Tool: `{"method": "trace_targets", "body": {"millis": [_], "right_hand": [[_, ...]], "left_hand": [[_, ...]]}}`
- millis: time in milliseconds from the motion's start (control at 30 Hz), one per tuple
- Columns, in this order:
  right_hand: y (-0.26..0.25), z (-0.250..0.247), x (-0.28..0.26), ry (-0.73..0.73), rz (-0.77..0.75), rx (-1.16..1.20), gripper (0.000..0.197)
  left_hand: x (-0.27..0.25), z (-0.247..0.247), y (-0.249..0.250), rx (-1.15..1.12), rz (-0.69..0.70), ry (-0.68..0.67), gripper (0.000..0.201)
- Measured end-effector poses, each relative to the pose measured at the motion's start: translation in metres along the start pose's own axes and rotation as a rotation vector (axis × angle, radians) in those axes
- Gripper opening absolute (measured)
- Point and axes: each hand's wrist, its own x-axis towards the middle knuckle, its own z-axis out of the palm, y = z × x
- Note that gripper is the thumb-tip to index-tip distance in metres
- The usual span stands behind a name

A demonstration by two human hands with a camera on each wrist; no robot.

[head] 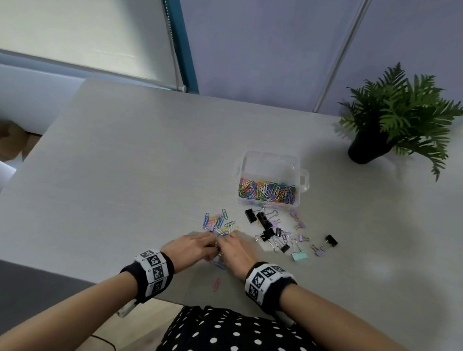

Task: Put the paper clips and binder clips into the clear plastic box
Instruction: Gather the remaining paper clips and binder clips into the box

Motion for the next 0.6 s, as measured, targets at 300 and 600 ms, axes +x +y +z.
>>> {"method": "trace_targets", "body": {"millis": [300,600], "right_hand": [[0.014,-0.005,-0.005,0.055,-0.077,-0.07,0.021],[0.047,-0.014,-0.013,0.183,-0.167,0.076,0.014]], "left_hand": [[-0.006,0.004,0.016,-0.037,-0.062,0.079,0.002],[0.007,0.007,0.035,-0.068,-0.132,-0.019,0.011]]}}
